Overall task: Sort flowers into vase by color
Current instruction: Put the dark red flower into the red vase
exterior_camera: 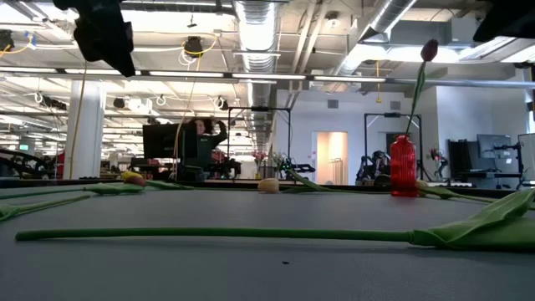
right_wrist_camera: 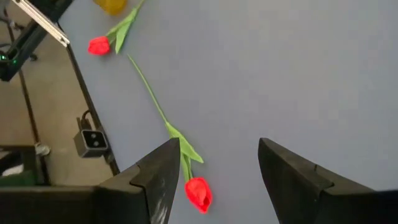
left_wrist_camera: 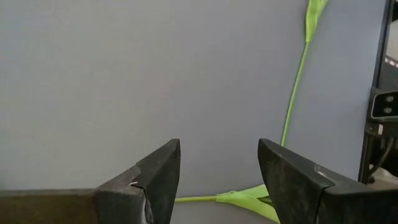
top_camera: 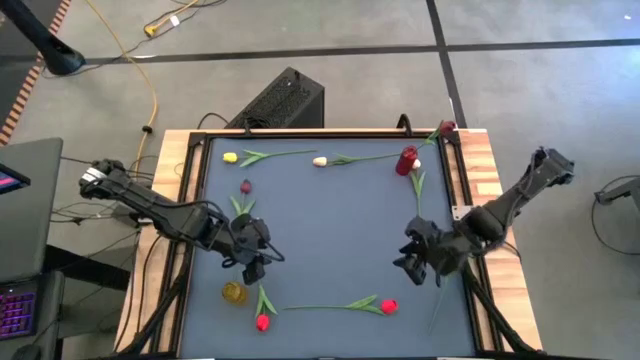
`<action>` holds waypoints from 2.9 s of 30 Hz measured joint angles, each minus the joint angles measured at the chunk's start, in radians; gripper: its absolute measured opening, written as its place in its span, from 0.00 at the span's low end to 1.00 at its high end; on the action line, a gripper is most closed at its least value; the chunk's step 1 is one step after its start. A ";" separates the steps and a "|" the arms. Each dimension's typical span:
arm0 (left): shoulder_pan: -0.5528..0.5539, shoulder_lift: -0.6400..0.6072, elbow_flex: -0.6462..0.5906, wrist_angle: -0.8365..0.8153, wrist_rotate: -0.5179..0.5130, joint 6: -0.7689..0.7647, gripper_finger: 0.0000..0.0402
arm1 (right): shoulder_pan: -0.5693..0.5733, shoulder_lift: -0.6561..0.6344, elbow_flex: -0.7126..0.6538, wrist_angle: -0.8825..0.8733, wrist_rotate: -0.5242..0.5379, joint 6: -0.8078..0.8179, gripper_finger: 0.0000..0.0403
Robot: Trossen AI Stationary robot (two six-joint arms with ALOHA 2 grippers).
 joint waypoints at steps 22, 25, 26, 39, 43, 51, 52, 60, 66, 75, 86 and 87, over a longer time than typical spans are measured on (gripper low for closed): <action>0.098 0.000 -0.001 -0.342 -0.001 -0.634 0.51 | 0.055 0.032 0.000 0.104 0.080 -0.164 0.61; 0.112 0.000 -0.003 -0.375 -0.003 -0.652 0.50 | 0.054 0.032 0.000 0.103 0.079 -0.185 0.61; 0.118 0.000 -0.012 -0.376 -0.002 -0.661 0.50 | 0.050 0.032 0.000 0.102 0.079 -0.188 0.61; 0.214 0.001 -0.207 -0.313 0.059 -0.656 0.50 | -0.035 0.031 0.000 0.102 0.069 -0.221 0.61; 0.230 0.001 -0.292 -0.151 0.114 -0.635 0.50 | -0.055 0.031 0.000 0.102 0.028 -0.241 0.61; 0.223 0.001 -0.358 -0.118 0.125 -0.660 0.45 | -0.066 0.031 0.000 0.103 -0.005 -0.243 0.61; 0.222 0.001 -0.361 -0.114 0.123 -0.653 0.44 | -0.066 0.031 0.000 0.103 -0.005 -0.243 0.61; 0.210 0.001 -0.441 0.022 0.130 -0.662 0.42 | -0.066 0.031 0.000 0.103 -0.005 -0.243 0.61; 0.209 -0.004 -0.474 0.051 0.141 -0.679 0.41 | -0.066 0.031 0.000 0.103 -0.004 -0.242 0.61; 0.209 -0.005 -0.470 0.034 0.143 -0.662 0.19 | -0.066 0.031 0.000 0.103 -0.002 -0.240 0.61; 0.235 -0.011 -0.312 0.032 -0.202 -0.550 0.02 | -0.066 0.031 0.000 0.103 0.001 -0.235 0.61; 0.240 -0.011 -0.287 0.031 -0.227 -0.517 0.02 | -0.066 0.031 0.000 0.103 0.001 -0.235 0.61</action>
